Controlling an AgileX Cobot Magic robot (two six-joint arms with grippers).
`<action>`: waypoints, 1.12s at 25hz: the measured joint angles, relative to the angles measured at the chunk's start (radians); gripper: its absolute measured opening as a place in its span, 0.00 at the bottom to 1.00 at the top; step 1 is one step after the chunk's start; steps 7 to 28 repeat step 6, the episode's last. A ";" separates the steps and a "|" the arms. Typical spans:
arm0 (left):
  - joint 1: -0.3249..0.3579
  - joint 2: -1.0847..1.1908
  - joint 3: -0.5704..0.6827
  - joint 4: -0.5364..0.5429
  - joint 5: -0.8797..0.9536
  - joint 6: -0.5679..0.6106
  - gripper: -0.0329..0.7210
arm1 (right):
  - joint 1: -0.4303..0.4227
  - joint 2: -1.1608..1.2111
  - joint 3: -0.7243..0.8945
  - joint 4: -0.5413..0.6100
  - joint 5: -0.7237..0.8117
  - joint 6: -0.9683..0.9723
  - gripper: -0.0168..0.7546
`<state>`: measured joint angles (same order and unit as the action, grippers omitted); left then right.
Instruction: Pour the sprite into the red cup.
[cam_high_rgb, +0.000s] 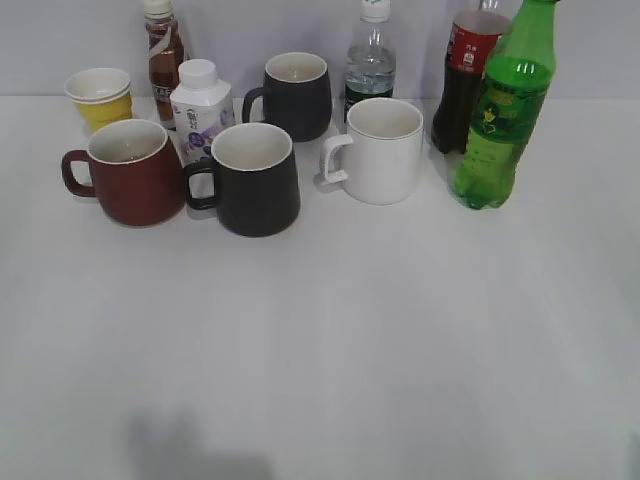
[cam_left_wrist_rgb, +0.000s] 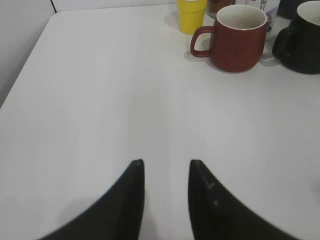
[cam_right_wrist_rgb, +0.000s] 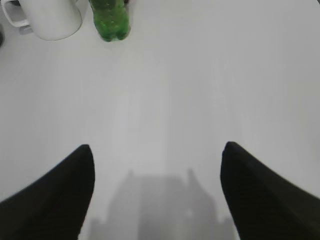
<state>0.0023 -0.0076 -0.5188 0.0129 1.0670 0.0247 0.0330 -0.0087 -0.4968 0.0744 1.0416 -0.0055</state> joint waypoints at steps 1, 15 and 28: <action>0.000 0.000 0.000 0.000 0.000 0.000 0.36 | 0.000 0.000 0.000 0.000 0.000 0.000 0.78; 0.000 0.000 0.000 0.000 0.000 0.000 0.36 | 0.000 0.000 0.000 0.000 0.000 -0.001 0.78; 0.000 0.000 0.000 0.000 0.000 0.000 0.36 | 0.000 0.000 0.000 0.000 0.000 -0.001 0.78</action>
